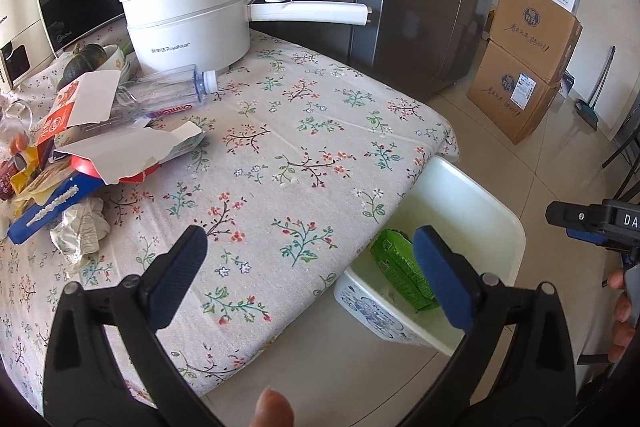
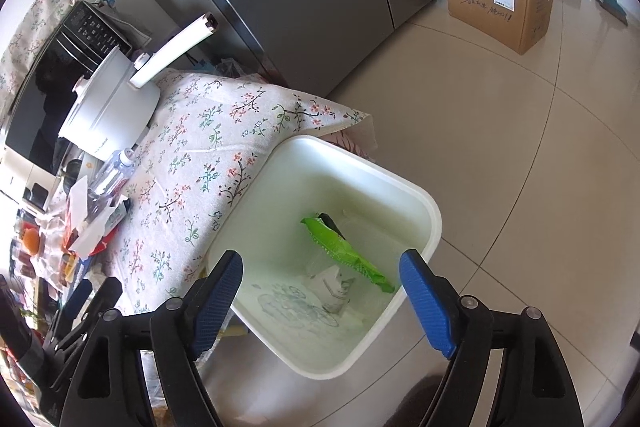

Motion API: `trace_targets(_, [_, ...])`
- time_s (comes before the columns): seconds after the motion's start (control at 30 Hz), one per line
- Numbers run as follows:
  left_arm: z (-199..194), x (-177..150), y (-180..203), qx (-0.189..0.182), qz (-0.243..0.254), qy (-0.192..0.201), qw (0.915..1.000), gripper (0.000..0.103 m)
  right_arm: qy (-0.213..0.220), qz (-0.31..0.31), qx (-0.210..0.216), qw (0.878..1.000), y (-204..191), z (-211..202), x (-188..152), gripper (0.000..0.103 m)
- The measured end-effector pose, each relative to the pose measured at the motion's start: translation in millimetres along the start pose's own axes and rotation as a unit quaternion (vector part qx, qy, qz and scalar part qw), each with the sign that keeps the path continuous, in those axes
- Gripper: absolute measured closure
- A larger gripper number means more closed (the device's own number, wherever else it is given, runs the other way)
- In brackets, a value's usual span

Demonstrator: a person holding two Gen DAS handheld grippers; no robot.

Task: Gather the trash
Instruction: 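Open the left tool to drop the green bag while the right tool drops the wrapper, then move both tools back over the trash pile on the table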

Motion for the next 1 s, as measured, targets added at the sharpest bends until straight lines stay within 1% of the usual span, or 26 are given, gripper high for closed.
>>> trace_targets(0.27, [-3.9, 2.1, -7.5, 0.011, 0.001, 0.004, 0.9999, 0.001, 0.004, -0.004, -0.008, 1.0, -1.9, -1.5, 2.3, 0.02])
trace_targets(0.47, [-10.3, 4.7, -26.2, 0.026, -0.003, 0.012, 0.9996, 0.001, 0.011, -0.007, -0.002, 1.0, -14.1, -1.6, 5.9, 0.019])
trace_targets(0.73, [-27.3, 10.9, -67.5, 0.056, -0.017, 0.03, 0.9978, 0.001, 0.02, -0.037, 0.012, 0.999, -56.4, 5.2, 5.9, 0.019])
trace_targets(1.0, [-41.3, 12.1, -115.7, 0.091, -0.037, 0.037, 0.9945, 0.001, 0.029, -0.068, 0.032, 0.997, -108.7, 14.7, -1.3, 0.019])
Point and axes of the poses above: each gripper's, at about its wrist camera, not at the fingertips, and z roughly the way its jaws point, y to its right, x to its top, the point moved 1 cm from there along z, roughly the way its jaws point, and after that the axes turned 13 degrees about y, right-handed, at the moved point
